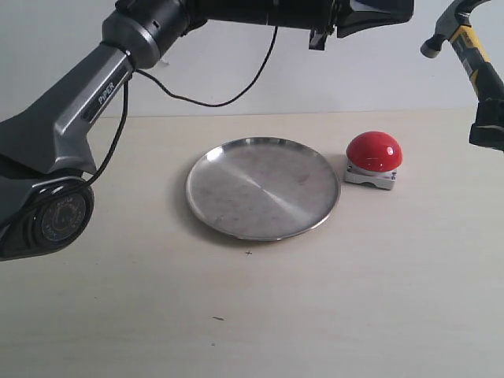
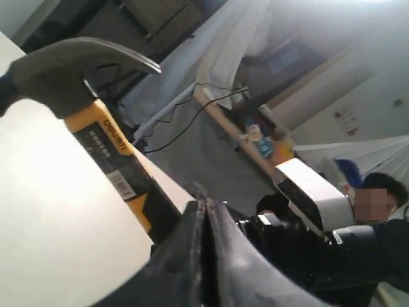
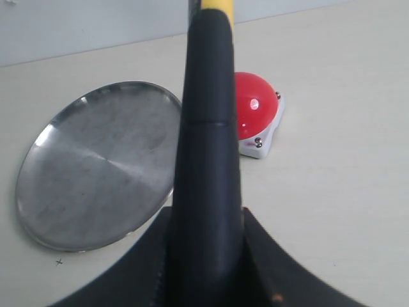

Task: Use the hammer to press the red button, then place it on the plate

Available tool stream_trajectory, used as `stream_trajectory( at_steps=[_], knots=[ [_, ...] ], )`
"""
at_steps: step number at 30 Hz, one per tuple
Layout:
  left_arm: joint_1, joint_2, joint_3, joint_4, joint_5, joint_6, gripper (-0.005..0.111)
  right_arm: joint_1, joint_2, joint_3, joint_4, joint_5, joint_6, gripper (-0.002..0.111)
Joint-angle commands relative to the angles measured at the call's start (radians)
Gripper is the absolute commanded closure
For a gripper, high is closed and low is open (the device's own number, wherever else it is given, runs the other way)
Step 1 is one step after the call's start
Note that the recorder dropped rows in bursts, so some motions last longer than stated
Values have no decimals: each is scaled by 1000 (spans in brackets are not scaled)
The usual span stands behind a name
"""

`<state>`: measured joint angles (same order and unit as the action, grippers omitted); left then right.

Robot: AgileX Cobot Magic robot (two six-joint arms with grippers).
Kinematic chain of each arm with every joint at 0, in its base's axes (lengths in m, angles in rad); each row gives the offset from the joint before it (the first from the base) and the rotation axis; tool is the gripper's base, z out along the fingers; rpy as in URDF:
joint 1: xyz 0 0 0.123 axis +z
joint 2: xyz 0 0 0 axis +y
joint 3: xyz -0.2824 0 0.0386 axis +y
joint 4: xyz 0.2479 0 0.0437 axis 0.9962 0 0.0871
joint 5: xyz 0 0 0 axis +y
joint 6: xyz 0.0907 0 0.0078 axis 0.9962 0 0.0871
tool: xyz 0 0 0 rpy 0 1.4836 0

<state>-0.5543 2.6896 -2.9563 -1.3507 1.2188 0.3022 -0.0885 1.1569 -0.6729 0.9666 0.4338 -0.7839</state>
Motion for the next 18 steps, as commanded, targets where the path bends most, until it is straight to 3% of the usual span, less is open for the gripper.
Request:
stream_trajectory(
  at_steps=[1,7,10,18],
  knots=[
    [-16,-54,-9,178,2,-23,107,-4,-17,-12,19,-37,-7,108],
    [-30,-75,-9,427,2,-63,107,-4,-17,-12,19,-37,-7,108],
    [-58,-81,-9,595,2,-74,107,-4,-17,-12,19,-37,-7,108],
    [-128,-84,-9,862,2,-64,107,-4,-17,-12,19,-41,-7,108]
  ],
)
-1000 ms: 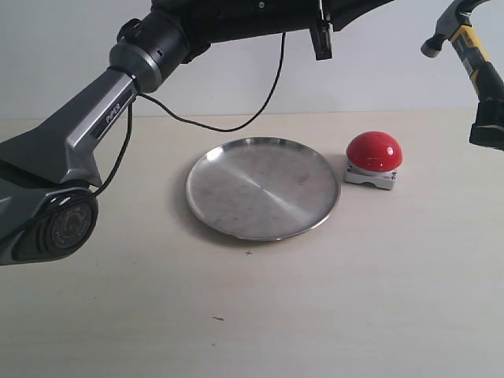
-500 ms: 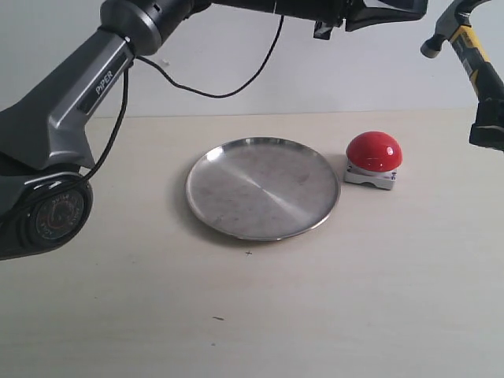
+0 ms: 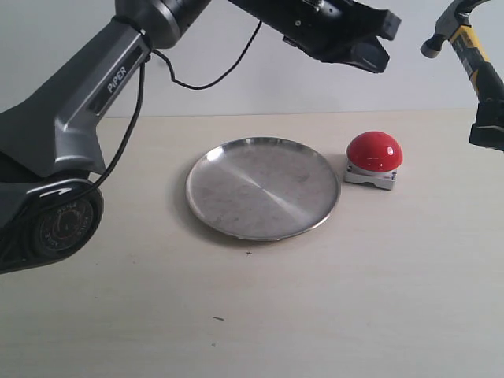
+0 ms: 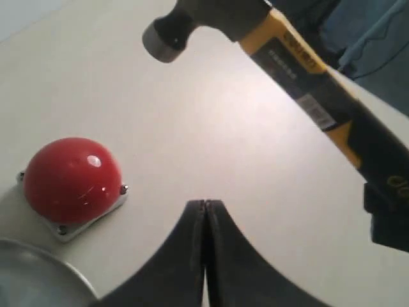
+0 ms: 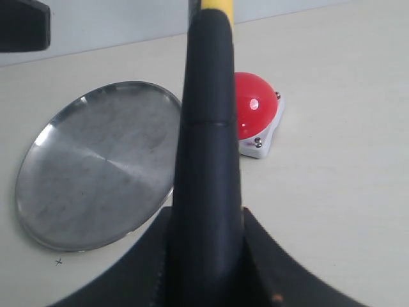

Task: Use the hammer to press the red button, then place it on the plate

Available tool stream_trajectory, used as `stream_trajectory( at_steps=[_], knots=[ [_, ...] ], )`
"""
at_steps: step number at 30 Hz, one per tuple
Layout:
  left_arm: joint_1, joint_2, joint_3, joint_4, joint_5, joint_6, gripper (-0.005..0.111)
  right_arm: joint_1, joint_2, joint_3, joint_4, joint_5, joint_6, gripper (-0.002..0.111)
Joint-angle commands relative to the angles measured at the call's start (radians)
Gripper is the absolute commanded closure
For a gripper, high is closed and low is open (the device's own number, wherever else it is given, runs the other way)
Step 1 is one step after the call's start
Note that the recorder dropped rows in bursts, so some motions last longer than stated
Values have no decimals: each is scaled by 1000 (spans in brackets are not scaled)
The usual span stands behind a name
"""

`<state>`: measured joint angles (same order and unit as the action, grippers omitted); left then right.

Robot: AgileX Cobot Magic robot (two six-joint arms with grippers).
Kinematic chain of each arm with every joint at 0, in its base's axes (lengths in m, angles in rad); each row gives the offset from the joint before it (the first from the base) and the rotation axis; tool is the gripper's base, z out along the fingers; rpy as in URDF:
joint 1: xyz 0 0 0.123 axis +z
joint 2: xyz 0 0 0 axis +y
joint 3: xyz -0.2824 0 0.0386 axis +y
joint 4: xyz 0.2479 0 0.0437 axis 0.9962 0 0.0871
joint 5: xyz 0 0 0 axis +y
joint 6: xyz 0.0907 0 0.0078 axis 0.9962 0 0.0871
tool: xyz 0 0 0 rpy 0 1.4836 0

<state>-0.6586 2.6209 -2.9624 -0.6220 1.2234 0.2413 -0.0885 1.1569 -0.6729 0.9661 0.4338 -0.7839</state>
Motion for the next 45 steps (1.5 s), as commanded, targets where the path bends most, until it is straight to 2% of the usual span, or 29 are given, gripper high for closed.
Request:
stream_trajectory(
  at_steps=[1,8,12,22,23,26,32,36,38,45],
  knots=[
    [-24,-15,-3,150,-2,-11,107,-4,-17,-12,20,-41,-7,108],
    [-28,-20,-3,159,-2,17,107,-4,-17,-12,18,-48,-7,108],
    [-28,-20,-3,117,-2,130,107,-4,-17,-12,18,-48,-7,108],
    [-28,-12,-3,71,-2,58,107,-4,-17,-12,-6,-55,-7,108],
    [-26,-9,-3,59,-40,27,107,-4,-17,-12,-6,-66,-7,108],
    [-19,8,-3,32,-71,66,107,-4,-17,-12,-6,-80,-7,108],
    [23,74,-3,-208,-98,162,107,-4,-15,-12,-8,-112,-7,108],
    [56,90,-3,-395,-2,235,107,-4,-15,-12,-8,-116,-7,108],
    [66,90,-3,-453,-2,249,107,-4,-15,-12,-8,-116,-7,108],
    [93,90,-3,-470,-2,172,107,-4,-15,-12,-30,-99,7,108]
  ],
)
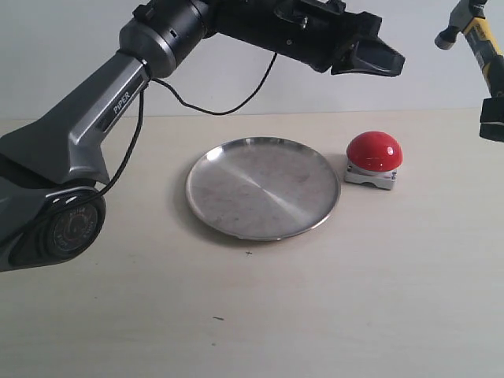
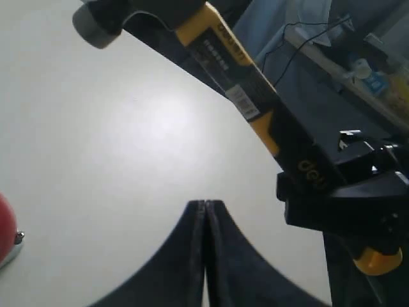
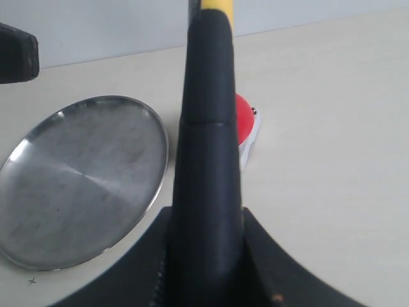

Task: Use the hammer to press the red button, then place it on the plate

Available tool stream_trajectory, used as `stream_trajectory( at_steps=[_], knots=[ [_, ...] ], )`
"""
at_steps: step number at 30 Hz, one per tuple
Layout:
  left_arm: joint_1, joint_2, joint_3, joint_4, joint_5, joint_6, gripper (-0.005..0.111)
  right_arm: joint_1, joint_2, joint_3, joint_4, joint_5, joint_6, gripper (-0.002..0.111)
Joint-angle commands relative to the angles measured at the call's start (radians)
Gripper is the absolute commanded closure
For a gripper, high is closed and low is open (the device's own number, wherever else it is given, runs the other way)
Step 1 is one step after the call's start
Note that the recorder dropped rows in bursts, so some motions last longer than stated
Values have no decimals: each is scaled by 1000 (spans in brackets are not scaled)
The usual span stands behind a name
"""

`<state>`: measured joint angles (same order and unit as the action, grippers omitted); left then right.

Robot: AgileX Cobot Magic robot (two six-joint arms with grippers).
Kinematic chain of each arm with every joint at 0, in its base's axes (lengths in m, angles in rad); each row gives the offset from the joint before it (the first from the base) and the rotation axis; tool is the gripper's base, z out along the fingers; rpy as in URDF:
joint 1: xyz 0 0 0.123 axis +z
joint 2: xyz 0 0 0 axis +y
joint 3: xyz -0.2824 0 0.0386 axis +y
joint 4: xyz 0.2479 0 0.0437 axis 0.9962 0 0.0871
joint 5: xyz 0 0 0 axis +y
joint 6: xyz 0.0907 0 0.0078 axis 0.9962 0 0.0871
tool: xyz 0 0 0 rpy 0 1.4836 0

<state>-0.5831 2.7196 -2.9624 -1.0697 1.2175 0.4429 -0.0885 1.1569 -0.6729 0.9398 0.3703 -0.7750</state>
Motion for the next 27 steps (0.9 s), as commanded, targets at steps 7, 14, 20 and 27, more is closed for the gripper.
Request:
stream_trajectory(
  at_steps=[7,14,20,27],
  knots=[
    [63,-4,-3,-227,-41,32,107,-4,-15,-12,-3,-33,19,108],
    [14,-4,-3,-405,-203,236,107,-4,-15,-12,-16,-38,18,108],
    [-4,-4,-3,-411,-345,256,107,-4,-15,-12,-35,-38,18,108],
    [9,-8,-3,-350,-256,188,107,-4,-15,-12,-62,-38,18,108]
  ],
)
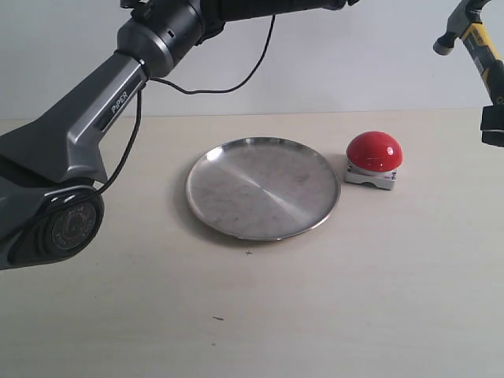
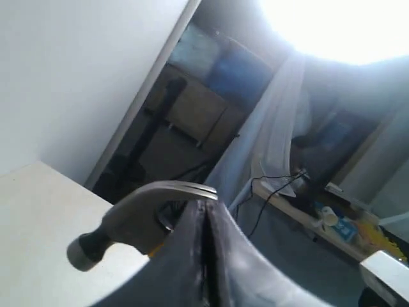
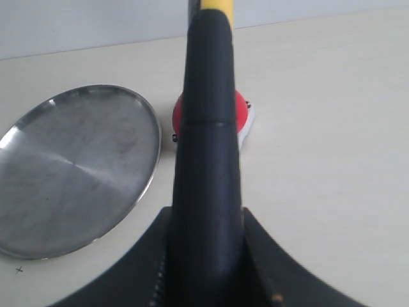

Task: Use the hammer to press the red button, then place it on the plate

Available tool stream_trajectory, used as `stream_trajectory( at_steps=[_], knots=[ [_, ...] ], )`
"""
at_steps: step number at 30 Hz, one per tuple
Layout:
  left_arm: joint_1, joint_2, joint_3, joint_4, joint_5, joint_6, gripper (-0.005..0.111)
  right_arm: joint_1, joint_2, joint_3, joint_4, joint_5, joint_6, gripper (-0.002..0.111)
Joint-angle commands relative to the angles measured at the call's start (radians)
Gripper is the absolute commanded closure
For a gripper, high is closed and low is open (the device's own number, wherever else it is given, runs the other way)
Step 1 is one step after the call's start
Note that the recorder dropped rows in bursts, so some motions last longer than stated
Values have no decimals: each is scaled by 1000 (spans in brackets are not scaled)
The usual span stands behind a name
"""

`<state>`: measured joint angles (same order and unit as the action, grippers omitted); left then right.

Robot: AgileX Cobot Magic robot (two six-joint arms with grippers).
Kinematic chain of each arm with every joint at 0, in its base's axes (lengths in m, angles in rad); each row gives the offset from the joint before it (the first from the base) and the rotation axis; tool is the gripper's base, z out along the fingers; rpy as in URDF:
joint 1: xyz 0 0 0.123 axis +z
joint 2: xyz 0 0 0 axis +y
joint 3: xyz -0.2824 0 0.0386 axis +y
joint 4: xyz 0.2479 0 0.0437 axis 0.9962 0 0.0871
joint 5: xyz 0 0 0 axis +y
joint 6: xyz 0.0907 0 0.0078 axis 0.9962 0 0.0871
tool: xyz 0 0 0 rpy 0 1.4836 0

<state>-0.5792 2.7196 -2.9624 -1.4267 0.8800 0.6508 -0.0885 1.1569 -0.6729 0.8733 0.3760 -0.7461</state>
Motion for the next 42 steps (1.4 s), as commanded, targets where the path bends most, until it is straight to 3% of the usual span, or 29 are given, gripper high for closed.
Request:
stream_trajectory(
  at_steps=[1,5,10,16,24,28,31,33,36,40,42],
  knots=[
    [5,-8,-3,5,116,-20,107,-4,-15,-12,5,-44,-11,108],
    [5,-8,-3,-47,254,-20,107,-4,-15,-12,7,-40,-11,108],
    [1,-8,-3,-50,327,-29,107,-4,-15,-12,7,-43,-11,108],
    [-10,-8,-3,-193,341,-235,107,-4,-15,-12,4,-38,-11,108],
    [-10,-8,-3,-79,341,-228,107,-4,-15,-12,-19,-51,-10,108],
    [-24,-10,-3,-47,341,-77,107,-4,-15,-12,-51,-76,-10,108],
    [-43,-37,-3,190,341,-118,107,-4,-15,-12,-62,-83,-10,108],
    [-80,-70,-3,530,341,-121,107,-4,-15,-12,-62,-85,-10,108],
    [-148,-92,-3,876,341,-121,107,-4,-10,-12,-62,-87,-10,108],
    [-190,-92,-3,869,341,-107,107,-4,-2,-12,-62,-85,-10,108],
    [-202,-97,-3,1005,341,-175,107,-4,0,-12,-62,-85,-10,108]
  ],
)
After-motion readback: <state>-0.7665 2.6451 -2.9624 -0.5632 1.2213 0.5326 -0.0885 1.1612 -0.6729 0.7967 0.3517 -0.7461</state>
